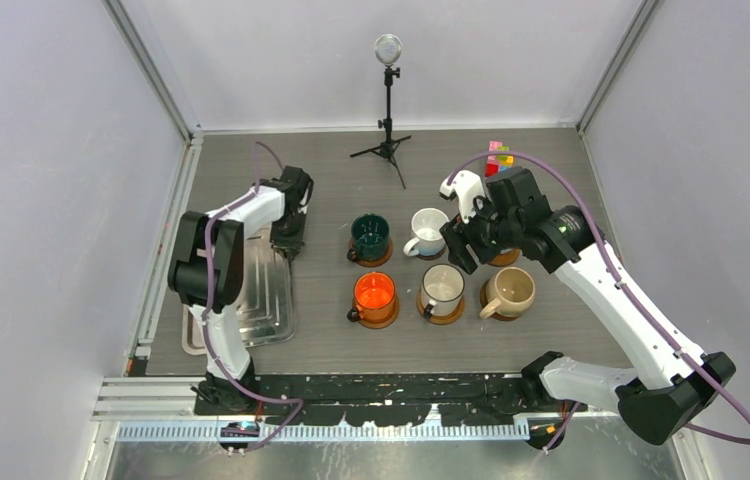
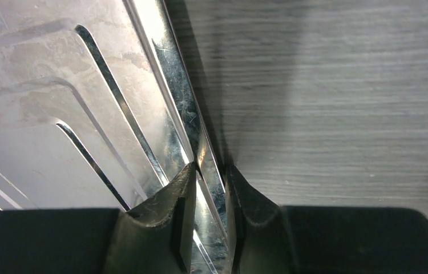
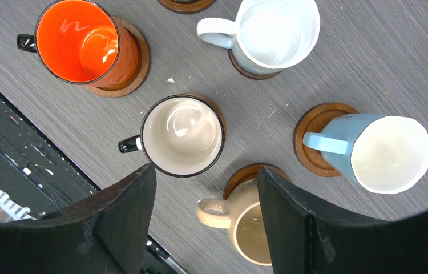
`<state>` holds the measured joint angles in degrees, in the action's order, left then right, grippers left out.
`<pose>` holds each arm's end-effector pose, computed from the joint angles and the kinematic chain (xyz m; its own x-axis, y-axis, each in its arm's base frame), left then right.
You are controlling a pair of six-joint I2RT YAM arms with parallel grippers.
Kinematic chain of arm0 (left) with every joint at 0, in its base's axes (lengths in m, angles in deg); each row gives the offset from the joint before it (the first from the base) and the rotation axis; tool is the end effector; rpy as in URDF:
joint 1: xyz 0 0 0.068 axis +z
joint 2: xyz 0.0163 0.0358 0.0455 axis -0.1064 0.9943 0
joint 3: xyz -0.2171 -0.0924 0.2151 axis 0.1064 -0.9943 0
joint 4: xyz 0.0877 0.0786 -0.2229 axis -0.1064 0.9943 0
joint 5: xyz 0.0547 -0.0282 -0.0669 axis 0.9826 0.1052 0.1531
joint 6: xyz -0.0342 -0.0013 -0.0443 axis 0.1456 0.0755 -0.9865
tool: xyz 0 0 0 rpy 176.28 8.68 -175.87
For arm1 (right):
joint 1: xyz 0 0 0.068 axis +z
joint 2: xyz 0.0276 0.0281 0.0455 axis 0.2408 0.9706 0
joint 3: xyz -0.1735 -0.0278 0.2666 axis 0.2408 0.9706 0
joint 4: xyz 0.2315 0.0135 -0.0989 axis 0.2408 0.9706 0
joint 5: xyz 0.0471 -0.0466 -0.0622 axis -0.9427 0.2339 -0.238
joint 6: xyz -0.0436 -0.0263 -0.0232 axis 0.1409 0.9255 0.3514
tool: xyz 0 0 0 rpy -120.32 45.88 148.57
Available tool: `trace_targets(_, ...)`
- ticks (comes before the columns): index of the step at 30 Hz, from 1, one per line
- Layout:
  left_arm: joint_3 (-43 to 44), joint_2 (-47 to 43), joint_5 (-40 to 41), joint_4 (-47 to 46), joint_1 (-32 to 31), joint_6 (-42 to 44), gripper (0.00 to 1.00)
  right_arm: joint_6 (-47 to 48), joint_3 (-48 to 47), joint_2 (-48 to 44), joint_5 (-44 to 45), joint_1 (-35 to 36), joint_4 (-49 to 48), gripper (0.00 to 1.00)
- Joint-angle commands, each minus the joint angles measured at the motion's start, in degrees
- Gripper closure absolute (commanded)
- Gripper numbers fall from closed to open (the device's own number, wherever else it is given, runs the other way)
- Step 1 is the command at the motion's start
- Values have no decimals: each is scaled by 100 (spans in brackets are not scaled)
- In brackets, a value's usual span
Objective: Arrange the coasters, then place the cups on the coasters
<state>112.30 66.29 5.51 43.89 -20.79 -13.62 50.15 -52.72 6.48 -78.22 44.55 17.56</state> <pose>0.3635 -0.0890 0.2105 -0.9751 0.0491 -0.2163 0.0254 0.9935 0.1110 0.1600 0.1021 0.4055 -0.4612 -0.5659 -0.6834 -0.7401 0.6702 -0.0556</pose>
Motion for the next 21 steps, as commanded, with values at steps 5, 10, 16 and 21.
trace_targets(5, -289, 147, -650, -94, -344, 146, 97, -2, -83, -162, -14, -22, -43, 30)
trace_targets(10, -103, 260, -723, -153, -531, 201, 97, 1, -77, -179, -25, -28, -61, 30)
trace_targets(16, -161, 193, -626, -113, -633, 147, 95, -17, -33, -246, -18, -21, -59, 30)
trace_targets(21, 128, -8, -419, 138, -600, -75, 69, -47, -35, -250, -16, -27, -92, 29)
